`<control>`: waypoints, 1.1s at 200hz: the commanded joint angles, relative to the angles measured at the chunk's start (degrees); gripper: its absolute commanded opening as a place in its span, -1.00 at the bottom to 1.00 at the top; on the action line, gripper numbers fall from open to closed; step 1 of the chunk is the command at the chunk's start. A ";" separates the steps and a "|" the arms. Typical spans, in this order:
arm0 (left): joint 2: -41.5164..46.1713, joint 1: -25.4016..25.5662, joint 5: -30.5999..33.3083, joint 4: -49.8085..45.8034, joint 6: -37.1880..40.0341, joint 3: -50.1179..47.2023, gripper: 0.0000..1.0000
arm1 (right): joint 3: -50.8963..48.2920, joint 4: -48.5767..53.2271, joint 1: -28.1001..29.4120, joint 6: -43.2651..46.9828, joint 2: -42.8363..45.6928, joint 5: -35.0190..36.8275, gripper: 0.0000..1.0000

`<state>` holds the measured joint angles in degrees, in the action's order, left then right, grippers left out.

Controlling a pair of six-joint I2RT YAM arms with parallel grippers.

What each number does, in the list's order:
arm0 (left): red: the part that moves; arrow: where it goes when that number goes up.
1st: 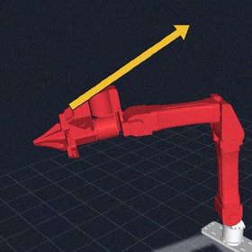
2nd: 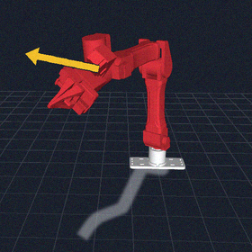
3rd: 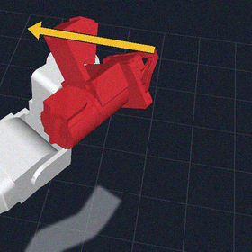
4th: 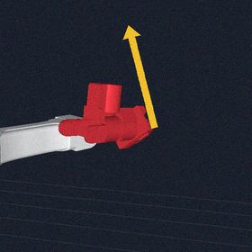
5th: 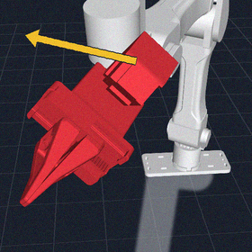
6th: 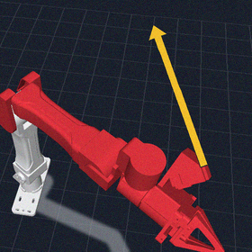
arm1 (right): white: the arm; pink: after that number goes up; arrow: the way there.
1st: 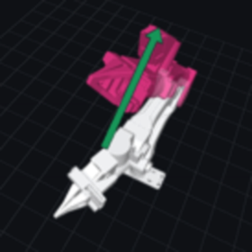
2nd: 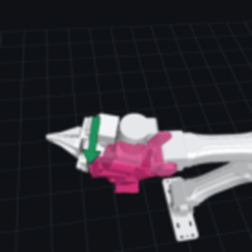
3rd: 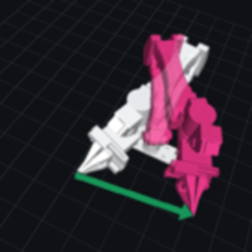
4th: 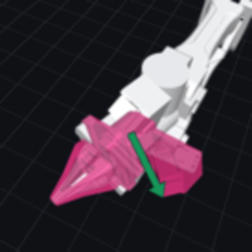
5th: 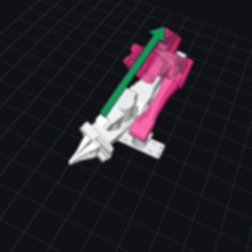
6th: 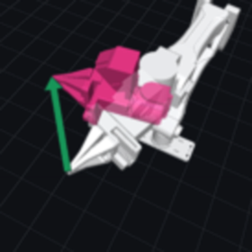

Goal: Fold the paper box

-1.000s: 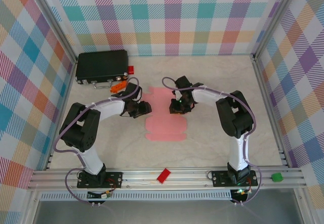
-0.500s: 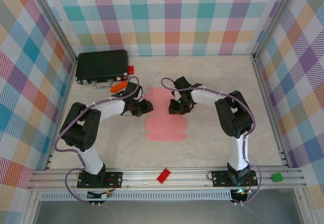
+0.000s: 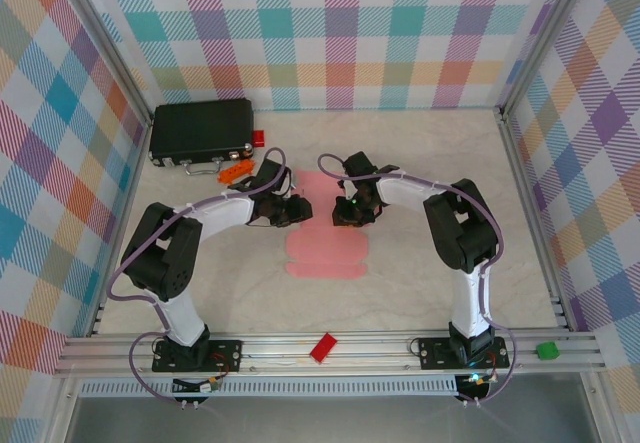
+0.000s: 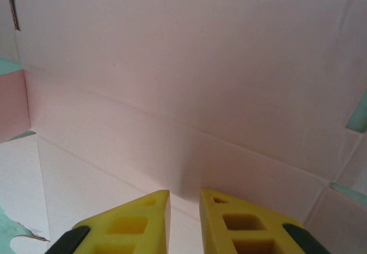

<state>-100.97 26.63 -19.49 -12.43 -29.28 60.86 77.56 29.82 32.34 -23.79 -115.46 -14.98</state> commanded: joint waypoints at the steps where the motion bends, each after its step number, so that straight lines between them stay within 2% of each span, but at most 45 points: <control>1: -1.23 0.35 1.31 -2.44 0.80 1.24 -0.39 | 0.07 0.56 0.53 -1.09 -0.10 0.21 -0.56; 55: -0.33 0.35 3.26 -3.04 0.68 1.19 -0.38 | -0.74 -0.94 0.53 -2.78 5.82 0.77 -0.51; 122: 1.35 0.33 6.14 -3.02 0.57 0.32 -0.33 | -4.35 1.85 -1.02 -5.51 14.27 11.75 -0.34; 159: 1.24 0.35 6.40 -4.55 0.61 0.05 -0.33 | -8.51 1.83 -3.02 -6.68 16.32 12.02 -0.22; 220: 0.73 0.35 7.01 -4.63 0.68 0.09 -0.42 | -12.33 0.18 -4.37 -7.67 16.93 12.33 -0.14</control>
<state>-101.41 26.83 -13.52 -15.53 -29.10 60.90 65.95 30.00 28.16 -30.24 -100.64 -3.38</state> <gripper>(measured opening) 0.305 0.422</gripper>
